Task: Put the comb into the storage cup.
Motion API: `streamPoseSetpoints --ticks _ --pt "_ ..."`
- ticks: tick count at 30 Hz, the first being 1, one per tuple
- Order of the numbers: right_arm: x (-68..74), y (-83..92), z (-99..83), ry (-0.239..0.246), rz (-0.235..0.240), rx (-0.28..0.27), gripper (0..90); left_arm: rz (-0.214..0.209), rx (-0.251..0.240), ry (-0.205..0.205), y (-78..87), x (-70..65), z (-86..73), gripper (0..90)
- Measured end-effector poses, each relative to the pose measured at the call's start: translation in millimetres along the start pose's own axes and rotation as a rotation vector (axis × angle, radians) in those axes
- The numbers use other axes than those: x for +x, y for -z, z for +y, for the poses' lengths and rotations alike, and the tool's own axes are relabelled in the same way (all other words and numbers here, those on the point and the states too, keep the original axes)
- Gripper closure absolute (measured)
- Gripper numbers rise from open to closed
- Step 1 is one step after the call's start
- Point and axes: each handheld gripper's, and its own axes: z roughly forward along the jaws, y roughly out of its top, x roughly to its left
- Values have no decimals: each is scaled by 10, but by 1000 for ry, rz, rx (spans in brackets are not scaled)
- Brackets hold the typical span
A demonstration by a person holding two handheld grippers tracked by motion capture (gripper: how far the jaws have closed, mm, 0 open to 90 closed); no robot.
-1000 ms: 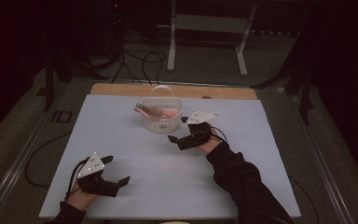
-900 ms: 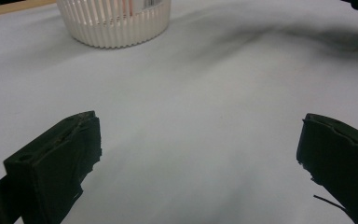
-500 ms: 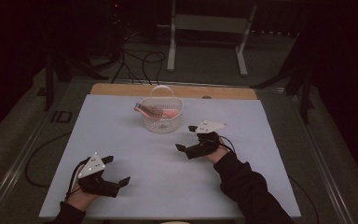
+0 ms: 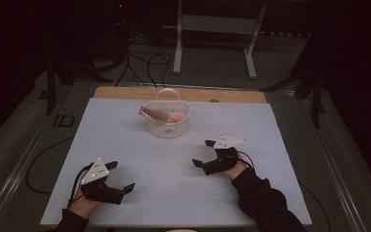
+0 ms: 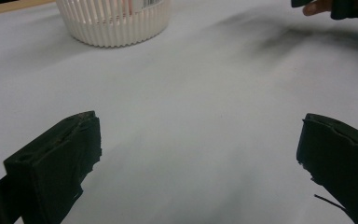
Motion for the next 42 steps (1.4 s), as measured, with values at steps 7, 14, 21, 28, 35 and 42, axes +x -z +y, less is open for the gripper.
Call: streamPoseSetpoints --ticks 7,14,21,28,35,42 --pt "-4 155 -102 -7 -18 -3 88 2 1 0 1 0 1 2" --pt "-13 338 -226 -34 -27 -11 87 2 1 0 2 2 -1 1" --pt "-14 510 -329 -63 -55 -27 88 -3 8 -3 -1 0 -3 2" --pt "-9 669 -434 -62 -97 -26 87 -7 10 -1 -7 -2 -4 2" --pt "-26 794 -545 -89 -126 -21 87 -11 15 0 -8 -1 -9 2" --pt "-30 887 -640 -112 -147 -5 87 -22 22 -3 -15 -9 -8 3"
